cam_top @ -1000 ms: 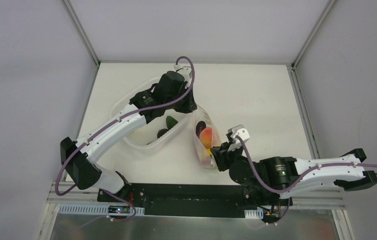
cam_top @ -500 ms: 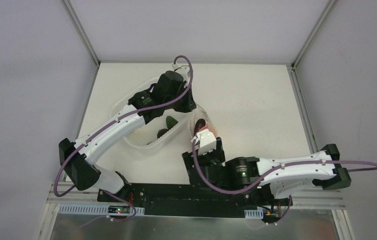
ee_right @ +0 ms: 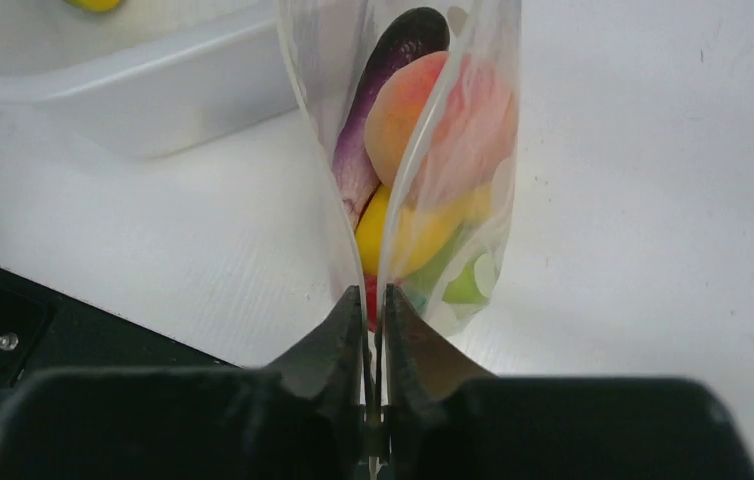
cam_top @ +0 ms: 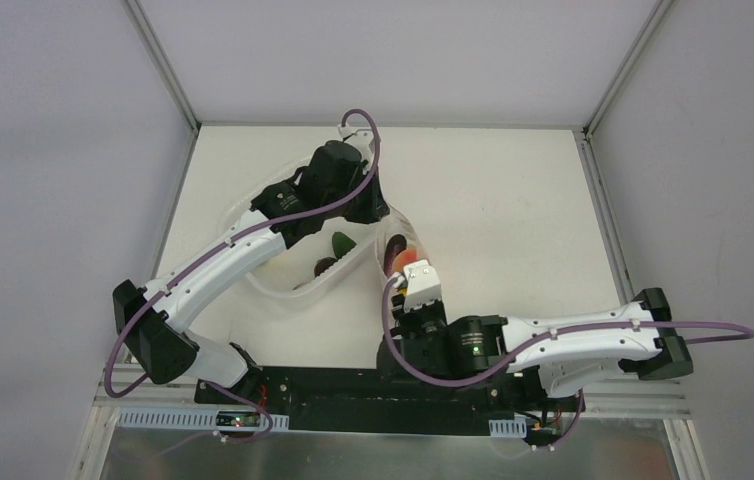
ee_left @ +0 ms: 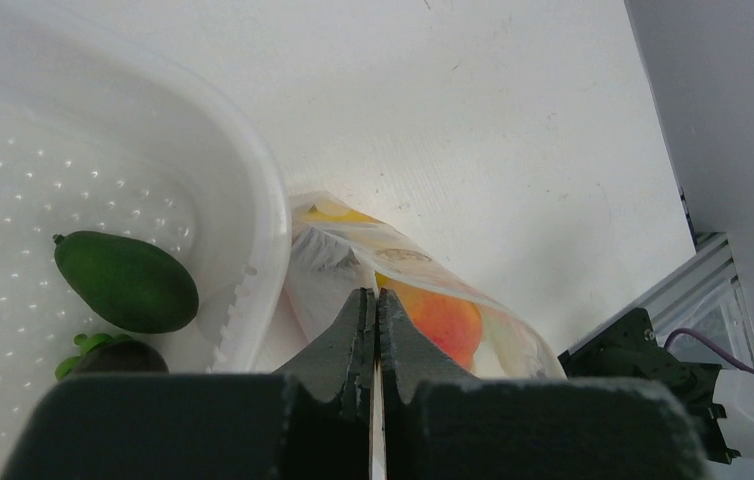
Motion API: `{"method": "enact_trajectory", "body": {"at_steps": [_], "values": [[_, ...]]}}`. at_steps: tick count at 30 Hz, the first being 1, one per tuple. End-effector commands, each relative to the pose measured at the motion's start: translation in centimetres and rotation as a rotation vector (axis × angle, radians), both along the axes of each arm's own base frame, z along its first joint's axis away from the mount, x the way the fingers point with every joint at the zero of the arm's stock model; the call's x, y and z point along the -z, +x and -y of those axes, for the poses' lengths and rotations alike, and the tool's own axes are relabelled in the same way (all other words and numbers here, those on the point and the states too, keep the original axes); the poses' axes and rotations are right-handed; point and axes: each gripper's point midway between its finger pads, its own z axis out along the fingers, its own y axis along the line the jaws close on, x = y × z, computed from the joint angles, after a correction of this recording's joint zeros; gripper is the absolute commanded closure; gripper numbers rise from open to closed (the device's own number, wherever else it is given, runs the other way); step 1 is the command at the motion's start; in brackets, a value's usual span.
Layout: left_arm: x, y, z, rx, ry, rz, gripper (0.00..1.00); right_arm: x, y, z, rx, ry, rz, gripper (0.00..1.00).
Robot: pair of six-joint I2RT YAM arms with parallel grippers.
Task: Place the food in the zip-top bag and seal the zipper
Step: Zip the zipper food storage bag at the center of the board.
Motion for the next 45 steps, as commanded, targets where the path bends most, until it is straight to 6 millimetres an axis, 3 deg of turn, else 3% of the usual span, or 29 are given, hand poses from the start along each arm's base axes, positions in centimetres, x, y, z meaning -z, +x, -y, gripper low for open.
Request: {"method": "enact_trajectory", "body": {"at_steps": [1, 2, 4, 6, 10, 13, 16, 21, 26, 29, 34, 39, 42, 45], "values": [[-2.7, 0.2, -0.9, -0.028, -0.059, 0.071, 1.00, -2.0, 0.9, 0.2, -0.049, 0.186, -0.015, 0.93], [-2.8, 0.2, -1.0, -0.029, -0.059, 0.072, 1.00, -2.2, 1.2, 0.4, -0.062, 0.220, -0.020, 0.99], [-2.8, 0.2, -1.2, -0.030, -0.055, 0.075, 0.96, -3.2, 1.6, 0.9, -0.085, 0.294, -0.032, 1.00], [-2.7, 0.1, -1.6, -0.030, -0.045, 0.076, 0.82, -4.6, 1.9, 1.7, -0.117, 0.359, -0.026, 1.00], [-3.3, -0.4, -2.6, -0.023, -0.045, 0.114, 0.39, -7.3, 0.7, 2.4, -0.288, 0.426, -0.030, 1.00], [-4.9, -1.2, -4.0, -0.014, -0.052, 0.181, 0.17, -8.2, -0.2, 3.1, -0.369, 0.416, -0.035, 1.00], [-6.3, -2.4, -5.5, 0.032, -0.021, 0.276, 0.04, -8.5, -0.9, 3.5, -0.429, 0.389, -0.045, 1.00], [-8.1, -5.6, -5.4, 0.280, 0.015, 0.447, 0.01, -8.8, -3.7, 2.1, -0.641, 0.321, -0.093, 1.00], [-8.4, -8.1, -4.6, 0.501, 0.046, 0.569, 0.01, -11.1, -7.2, 0.6, -0.917, 0.276, -0.098, 1.00], [-8.9, -9.7, -4.1, 0.629, 0.038, 0.644, 0.01, -11.5, -8.1, 0.4, -1.016, 0.239, -0.085, 1.00], [-9.5, -12.9, -2.5, 0.844, -0.051, 0.688, 0.01, -8.8, -3.6, 0.0, -0.841, 0.140, -0.109, 1.00], [-7.9, -15.9, -1.3, 1.060, -0.145, 0.604, 0.01, -4.8, 1.2, -0.4, -0.751, 0.150, -0.220, 1.00], [-6.1, -16.1, -0.9, 1.109, -0.153, 0.542, 0.01, -2.8, 4.3, 0.0, -0.711, 0.172, -0.255, 1.00], [-5.0, -14.8, -0.4, 1.074, -0.120, 0.484, 0.01, -2.1, 6.0, -0.1, -0.711, 0.191, -0.259, 1.00]]}}
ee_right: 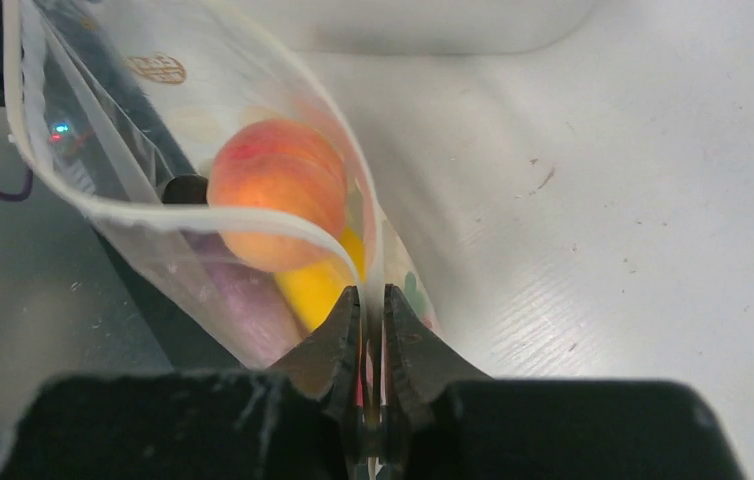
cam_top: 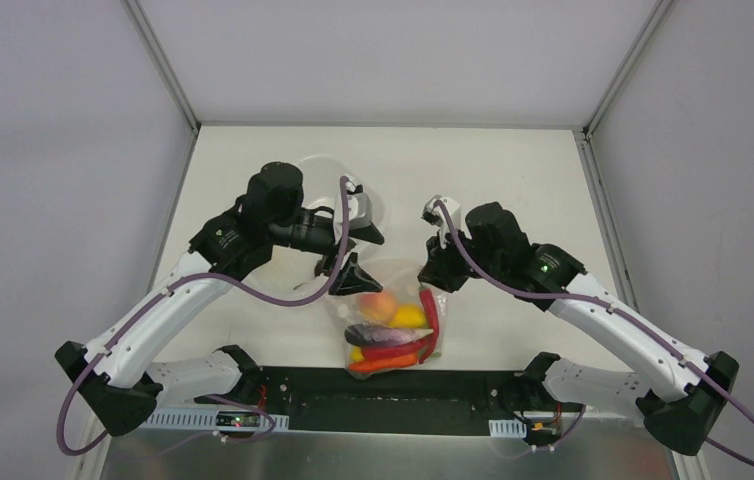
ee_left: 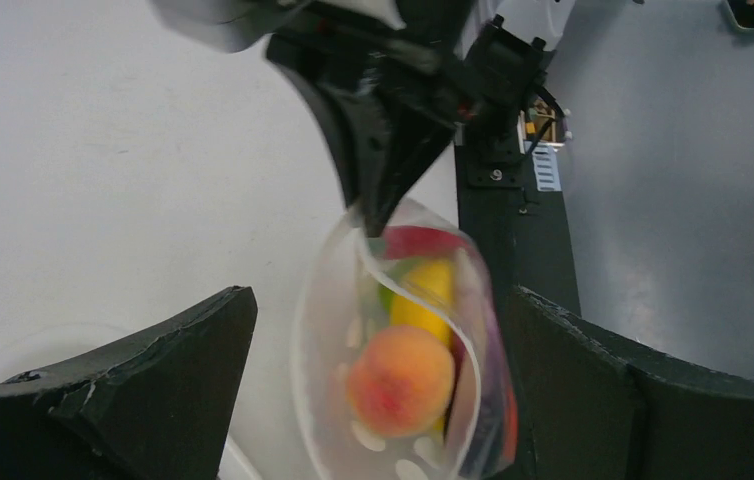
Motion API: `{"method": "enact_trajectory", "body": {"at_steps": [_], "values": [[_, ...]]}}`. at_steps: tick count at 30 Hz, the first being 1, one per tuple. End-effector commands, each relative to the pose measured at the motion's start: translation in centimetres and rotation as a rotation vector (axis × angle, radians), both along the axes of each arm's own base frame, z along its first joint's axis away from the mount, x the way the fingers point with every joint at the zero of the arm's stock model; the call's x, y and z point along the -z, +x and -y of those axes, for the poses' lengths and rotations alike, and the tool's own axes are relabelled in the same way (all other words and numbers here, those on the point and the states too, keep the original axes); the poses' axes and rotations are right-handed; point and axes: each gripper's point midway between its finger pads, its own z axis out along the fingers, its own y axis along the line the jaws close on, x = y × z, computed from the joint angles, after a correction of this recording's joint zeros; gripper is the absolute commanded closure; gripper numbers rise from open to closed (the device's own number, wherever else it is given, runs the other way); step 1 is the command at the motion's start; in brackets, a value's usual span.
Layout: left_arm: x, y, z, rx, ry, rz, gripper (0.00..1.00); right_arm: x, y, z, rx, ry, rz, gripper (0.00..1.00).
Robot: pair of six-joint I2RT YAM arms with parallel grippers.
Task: Place the food in the zip-top bag and seal the zipper
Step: Zip the zipper food storage bag at the center of the board.
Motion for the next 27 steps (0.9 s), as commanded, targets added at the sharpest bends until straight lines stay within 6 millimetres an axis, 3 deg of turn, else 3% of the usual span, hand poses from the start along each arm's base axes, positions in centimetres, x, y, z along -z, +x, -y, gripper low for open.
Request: {"method": "enact_trajectory", "body": {"at_steps": [1, 6, 9, 15, 24, 27], "values": [[1.3, 0.2, 0.6, 0.046, 0.042, -0.044, 0.01, -1.4, 1.6, -1.6, -0.091, 0.113, 0.042, 1.00], [2.3, 3.3, 1.3, -0.070, 0.094, -0.043, 0.01, -2.2, 1.4, -2.1, -0.128, 0.137, 0.049, 1.00], [2.4, 3.8, 1.7, -0.072, 0.102, -0.051, 0.01, -2.5, 1.5, -1.9, -0.116, 0.145, 0.065, 1.00], [2.7, 3.3, 3.0, -0.010, 0.122, -0.114, 0.01, -3.3, 0.7, -1.7, -0.128, 0.184, 0.068, 1.00], [5.7, 0.3, 4.4, 0.064, 0.333, -0.147, 0.05, -3.4, 0.6, -1.2, -0.096, 0.197, 0.068, 1.00], [6.1, 1.2, 4.4, -0.017, 0.340, -0.148, 0.10, -3.3, 0.7, -1.0, -0.082, 0.200, 0.059, 1.00]]}}
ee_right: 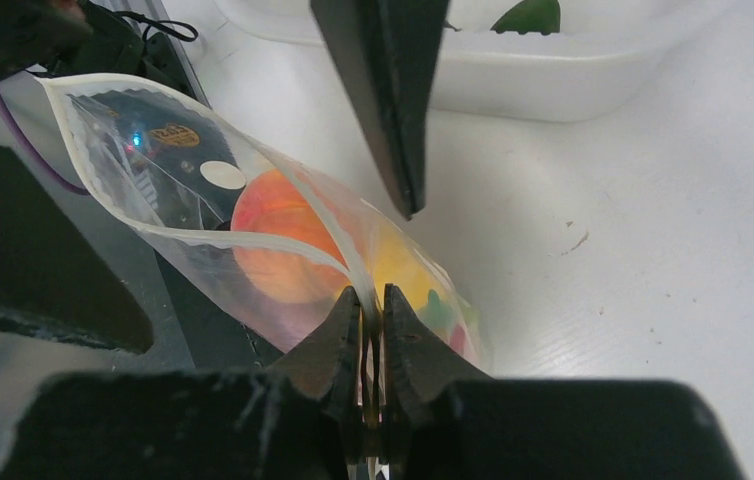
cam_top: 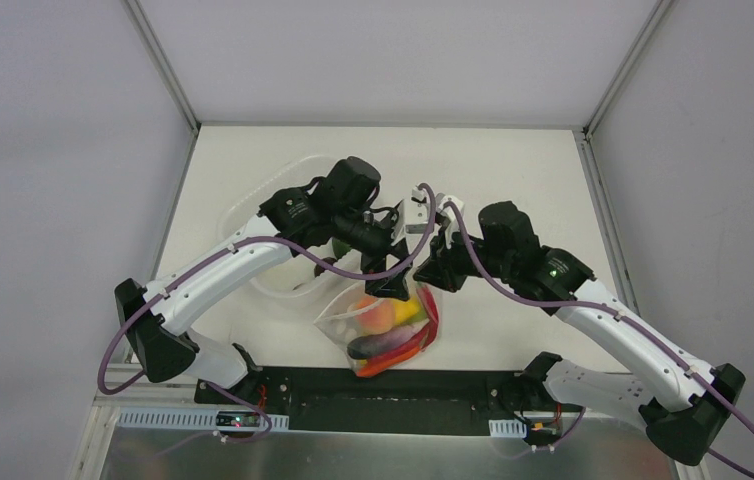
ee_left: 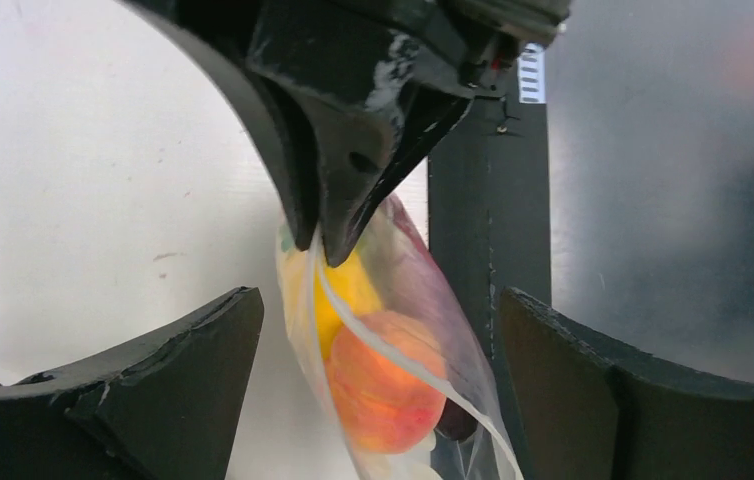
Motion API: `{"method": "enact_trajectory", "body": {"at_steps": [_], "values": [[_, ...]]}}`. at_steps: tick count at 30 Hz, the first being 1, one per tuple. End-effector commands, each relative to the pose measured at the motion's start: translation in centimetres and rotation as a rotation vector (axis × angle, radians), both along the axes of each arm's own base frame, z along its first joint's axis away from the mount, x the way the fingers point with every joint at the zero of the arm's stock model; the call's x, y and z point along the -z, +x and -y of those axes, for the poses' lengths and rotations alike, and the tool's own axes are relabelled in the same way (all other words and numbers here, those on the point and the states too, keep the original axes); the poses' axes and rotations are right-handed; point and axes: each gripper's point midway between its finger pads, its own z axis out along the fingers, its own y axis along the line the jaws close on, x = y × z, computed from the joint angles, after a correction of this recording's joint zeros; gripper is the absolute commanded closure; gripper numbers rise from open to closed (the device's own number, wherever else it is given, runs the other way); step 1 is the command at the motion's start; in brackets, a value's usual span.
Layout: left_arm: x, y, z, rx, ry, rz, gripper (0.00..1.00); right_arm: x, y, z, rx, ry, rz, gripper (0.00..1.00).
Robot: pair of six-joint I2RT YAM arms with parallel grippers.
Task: Place the food in the zip-top bag and seal the zipper
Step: Zip the zipper food storage bag at the center of the board.
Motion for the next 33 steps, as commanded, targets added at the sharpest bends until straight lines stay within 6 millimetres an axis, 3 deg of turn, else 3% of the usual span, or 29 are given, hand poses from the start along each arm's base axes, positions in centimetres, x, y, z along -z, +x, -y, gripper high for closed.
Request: {"method": "enact_trajectory", "body": {"at_steps": [1, 8, 15, 17, 23, 27, 31, 33], "values": [[0.0, 0.9, -0.7, -0.098, 0.039, 0.036, 0.13, -1.7, 0.4, -0.2, 0.019, 0.068, 0.033, 1.00], [0.6, 3.2, -0.8, -0.293, 0.006, 0.103, 0.20, -2.3, 0.9, 0.0, 0.077, 0.113, 0.023, 1.00], [1.6, 2.5, -0.8, -0.287, -0.003, 0.088, 0.25, -2.8, 1.0, 0.0, 0.092, 0.151, 0.004, 1.00], [1.7, 2.2, -0.8, -0.282, -0.005, 0.084, 0.30, -2.9, 1.0, 0.0, 0.095, 0.158, 0.001, 1.00], [2.0, 2.3, -0.9, -0.296, -0.007, 0.092, 0.67, -2.9, 0.9, 0.3, 0.098, 0.171, -0.009, 0.99], [1.7, 2.5, -0.9, -0.299, -0.033, 0.122, 0.85, -3.1, 0.5, 0.6, 0.084, 0.182, -0.007, 0.83], [1.6, 2.2, -0.8, -0.262, -0.039, 0.134, 0.98, -3.1, 0.6, 1.5, 0.103, 0.169, 0.005, 0.46], [1.7, 2.0, -0.8, -0.246, -0.035, 0.131, 1.00, -2.8, 0.6, 2.1, 0.109, 0.149, 0.005, 0.35]]}}
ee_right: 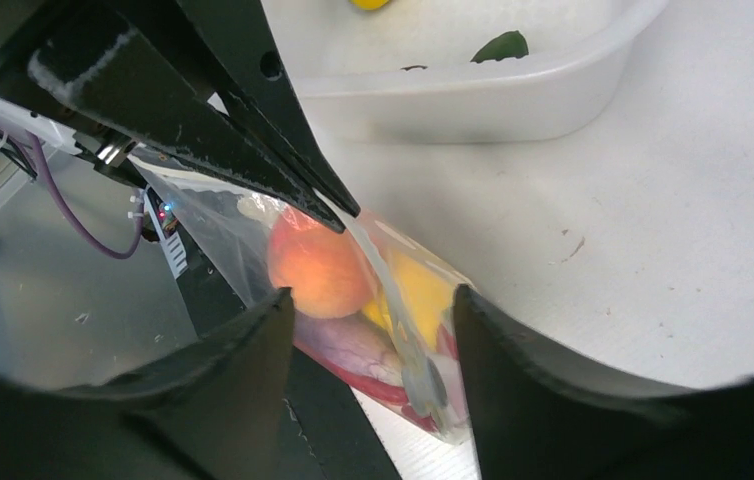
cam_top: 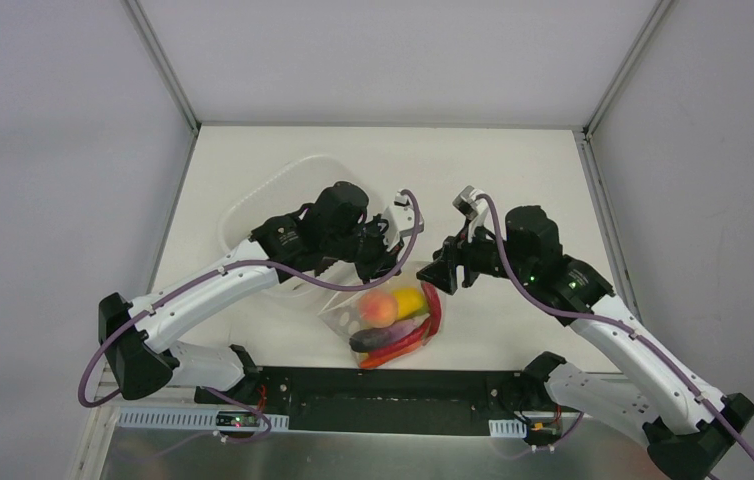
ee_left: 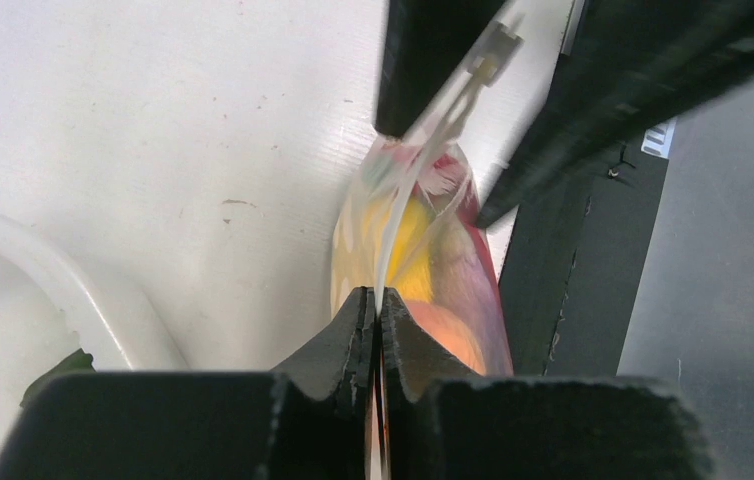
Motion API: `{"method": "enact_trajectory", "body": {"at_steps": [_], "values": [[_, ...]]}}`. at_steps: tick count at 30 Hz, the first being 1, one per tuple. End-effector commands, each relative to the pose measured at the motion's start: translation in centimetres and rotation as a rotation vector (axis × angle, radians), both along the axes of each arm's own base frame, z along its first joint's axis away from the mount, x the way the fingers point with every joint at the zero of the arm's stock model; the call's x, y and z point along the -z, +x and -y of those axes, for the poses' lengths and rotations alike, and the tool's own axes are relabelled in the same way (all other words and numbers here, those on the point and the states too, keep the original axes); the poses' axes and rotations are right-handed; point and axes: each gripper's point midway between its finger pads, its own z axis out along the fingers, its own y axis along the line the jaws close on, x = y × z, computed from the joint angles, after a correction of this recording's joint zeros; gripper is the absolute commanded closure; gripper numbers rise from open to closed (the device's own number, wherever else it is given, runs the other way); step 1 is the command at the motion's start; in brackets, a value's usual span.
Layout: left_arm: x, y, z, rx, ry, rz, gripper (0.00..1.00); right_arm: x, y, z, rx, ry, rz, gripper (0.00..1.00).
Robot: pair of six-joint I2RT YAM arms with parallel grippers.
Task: Place the food in the zip-top bag and seal the zipper
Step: Zip the zipper food storage bag at the center of the board.
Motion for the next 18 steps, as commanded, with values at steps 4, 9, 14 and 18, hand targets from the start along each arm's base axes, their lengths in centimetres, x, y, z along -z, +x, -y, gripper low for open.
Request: {"method": "enact_trajectory", "body": {"at_steps": [4, 9, 14, 18], "values": [[-1.4, -0.7, 0.5, 0.068, -0.053, 0.053, 1.00, -0.5, -0.8, 1.5, -0.042, 0.007, 0.026, 0.30], [-1.6, -0.6, 0.4, 0.083, -0.055, 0.066, 1.00, 0.2, -0.5, 2.0, -0.042, 0.024, 0.046, 0.31], [-1.9, -0.7, 0.3, 0.100, -0.070, 0.060, 1.00, 0.9, 0.1, 1.8, -0.038, 0.064, 0.124, 0.36], [-1.8, -0.7, 0.1, 0.097, -0.070, 0.053, 1.00, 0.8, -0.9, 1.4, -0.096, 0.172, 0.253, 0.39]]}}
